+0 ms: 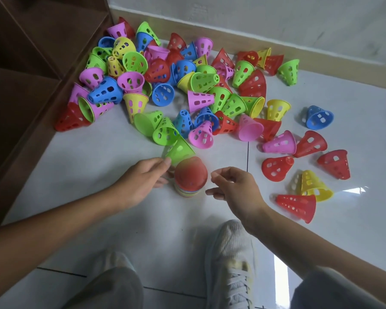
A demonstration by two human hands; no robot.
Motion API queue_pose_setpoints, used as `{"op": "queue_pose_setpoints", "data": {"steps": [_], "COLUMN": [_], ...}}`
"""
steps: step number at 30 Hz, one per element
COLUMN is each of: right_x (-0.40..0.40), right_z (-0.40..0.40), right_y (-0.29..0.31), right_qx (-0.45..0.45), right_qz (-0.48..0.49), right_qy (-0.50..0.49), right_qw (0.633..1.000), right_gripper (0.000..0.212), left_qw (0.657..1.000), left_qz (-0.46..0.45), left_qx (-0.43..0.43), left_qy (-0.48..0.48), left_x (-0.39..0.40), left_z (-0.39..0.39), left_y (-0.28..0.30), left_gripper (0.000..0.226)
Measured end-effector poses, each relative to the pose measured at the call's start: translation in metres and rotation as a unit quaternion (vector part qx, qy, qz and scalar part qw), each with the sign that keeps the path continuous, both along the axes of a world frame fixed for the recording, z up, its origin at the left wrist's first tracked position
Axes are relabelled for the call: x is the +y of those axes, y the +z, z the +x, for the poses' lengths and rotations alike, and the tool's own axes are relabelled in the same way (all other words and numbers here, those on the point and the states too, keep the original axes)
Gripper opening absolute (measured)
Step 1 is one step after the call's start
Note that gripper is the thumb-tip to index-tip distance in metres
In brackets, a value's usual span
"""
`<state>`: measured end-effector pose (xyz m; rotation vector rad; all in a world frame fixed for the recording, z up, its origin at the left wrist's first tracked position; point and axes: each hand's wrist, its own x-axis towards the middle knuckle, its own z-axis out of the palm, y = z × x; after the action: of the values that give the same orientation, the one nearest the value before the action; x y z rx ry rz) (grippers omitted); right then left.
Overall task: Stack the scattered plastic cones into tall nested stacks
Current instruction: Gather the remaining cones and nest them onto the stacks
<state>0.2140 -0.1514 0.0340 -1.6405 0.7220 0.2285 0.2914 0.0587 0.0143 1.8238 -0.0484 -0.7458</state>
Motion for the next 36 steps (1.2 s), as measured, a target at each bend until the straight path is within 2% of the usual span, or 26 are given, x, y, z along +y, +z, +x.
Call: {"op": "queue_pose_setpoints", "data": {"steps": [2, 3, 6, 7, 11, 16, 21, 28, 32, 36], "right_x": [-0.007, -0.012, -0.029, -0.035, -0.058, -0.073, -0.074, -0.058, -0.044, -0.032], "right_z": [-0.001, -0.001, 0.0, 0.001, 0.004, 0.014, 0.032, 0.067, 0.087, 0.109], "right_y": [-0.002, -0.003, -0.007, -0.008, -0.014, -0.02, -0.019, -0.014, -0.015, -0.014], "right_qx": [-0.004, -0.006, -0.013, -0.014, -0.009, -0.013, -0.027, -0.082, -0.139, -0.202], "right_qz": [-0.018, -0.027, -0.062, -0.078, -0.162, -0.215, -0.226, -0.253, -0.299, -0.352], "right_qy": [0.003, 0.006, 0.01, 0.012, 0.043, 0.083, 0.112, 0.183, 0.223, 0.24], "right_qw": [1.0, 1.0, 0.998, 0.997, 0.986, 0.973, 0.967, 0.947, 0.918, 0.882], "right_gripper": [0.012, 0.011, 0.008, 0.008, 0.008, 0.008, 0.01, 0.013, 0.015, 0.023], "left_qw": [0.997, 0.994, 0.97, 0.956, 0.903, 0.848, 0.817, 0.805, 0.804, 0.838], "left_qz": [0.038, 0.06, 0.108, 0.12, 0.159, 0.217, 0.242, 0.256, 0.266, 0.242], "left_qx": [-0.05, -0.08, -0.199, -0.246, -0.337, -0.342, -0.376, -0.397, -0.376, -0.347], "left_qy": [-0.033, -0.05, -0.089, -0.109, -0.214, -0.341, -0.365, -0.36, -0.376, -0.345], "left_x": [0.003, 0.003, 0.001, -0.001, -0.005, -0.014, -0.012, 0.003, 0.012, 0.027], "left_z": [0.008, 0.012, 0.027, 0.032, 0.049, 0.061, 0.067, 0.066, 0.068, 0.067], "left_y": [0.001, 0.001, 0.001, 0.004, 0.01, 0.011, 0.006, 0.0, -0.005, -0.006], "left_gripper": [0.056, 0.05, 0.01, 0.008, 0.018, 0.025, 0.026, 0.017, 0.011, 0.008]}}
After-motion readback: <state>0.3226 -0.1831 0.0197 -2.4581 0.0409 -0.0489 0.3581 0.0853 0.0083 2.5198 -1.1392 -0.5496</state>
